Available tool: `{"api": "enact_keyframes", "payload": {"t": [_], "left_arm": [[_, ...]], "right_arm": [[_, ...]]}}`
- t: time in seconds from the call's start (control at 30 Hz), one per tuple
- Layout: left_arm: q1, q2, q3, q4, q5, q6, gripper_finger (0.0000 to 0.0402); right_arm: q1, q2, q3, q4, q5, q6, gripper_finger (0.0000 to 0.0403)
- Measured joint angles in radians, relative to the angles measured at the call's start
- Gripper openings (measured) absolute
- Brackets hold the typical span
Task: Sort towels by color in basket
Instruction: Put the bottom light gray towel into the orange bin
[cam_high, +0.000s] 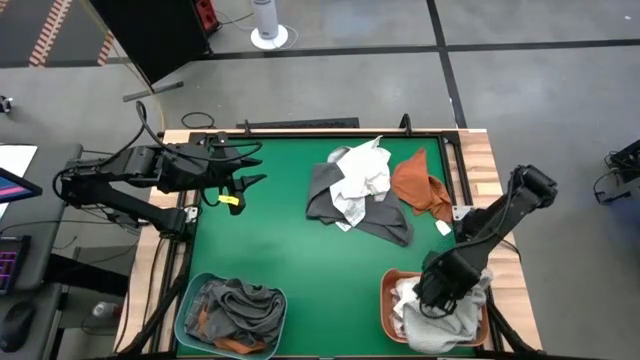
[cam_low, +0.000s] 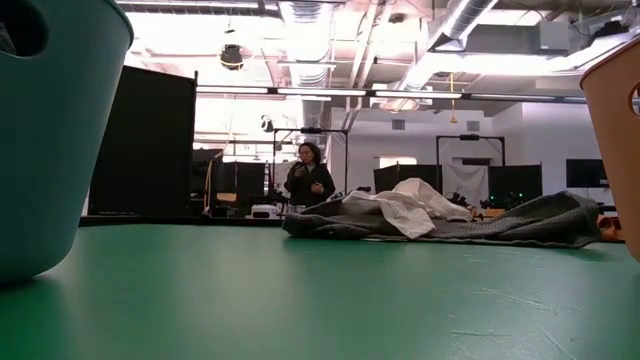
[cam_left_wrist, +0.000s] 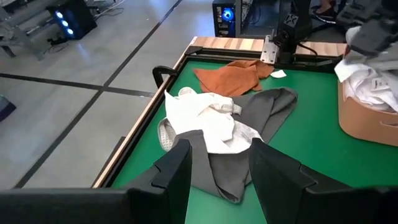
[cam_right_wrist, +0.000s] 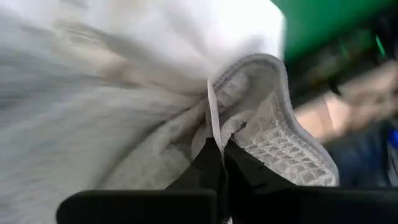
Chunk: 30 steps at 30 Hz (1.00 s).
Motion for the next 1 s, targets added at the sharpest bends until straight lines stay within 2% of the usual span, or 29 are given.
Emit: {"api": "enact_keyframes", "payload": {"t": [0.13,0.23,0.3,0.43,0.7,0.8,1.0], "left_arm": [[0.000,0.000,0.000,0.000,0.000,0.000,0.0151],[0.000,0.000,0.000,0.000,0.000,0.001,0.0151],[0.000,0.000,0.000,0.000,0.000,0.001,0.0151],[0.000,0.000,0.000,0.000,0.000,0.001,0.0151],[0.000,0.000,0.000,0.000,0.000,0.001,0.0151],[0.000,0.000,0.000,0.000,0.000,0.001,0.0151],[0.000,0.000,0.000,0.000,0.000,-0.004,0.0151]], "right_arm": [[-0.002,0.002,0.058,0.180,0.072,-0.086,0.0039],[-0.002,-0.009,0.067,0.371,0.141,-0.169,0.0034],[0.004,-0.005,0.067,0.440,0.177,-0.227,0.0030],[0.004,0.025,0.048,0.469,0.214,-0.263,0.0031],[-0.027,0.148,-0.006,0.596,0.216,-0.314,0.0037],[-0.056,0.191,-0.006,0.599,0.213,-0.286,0.0041],[-0.115,0.199,-0.006,0.595,0.187,-0.258,0.0085]]}}
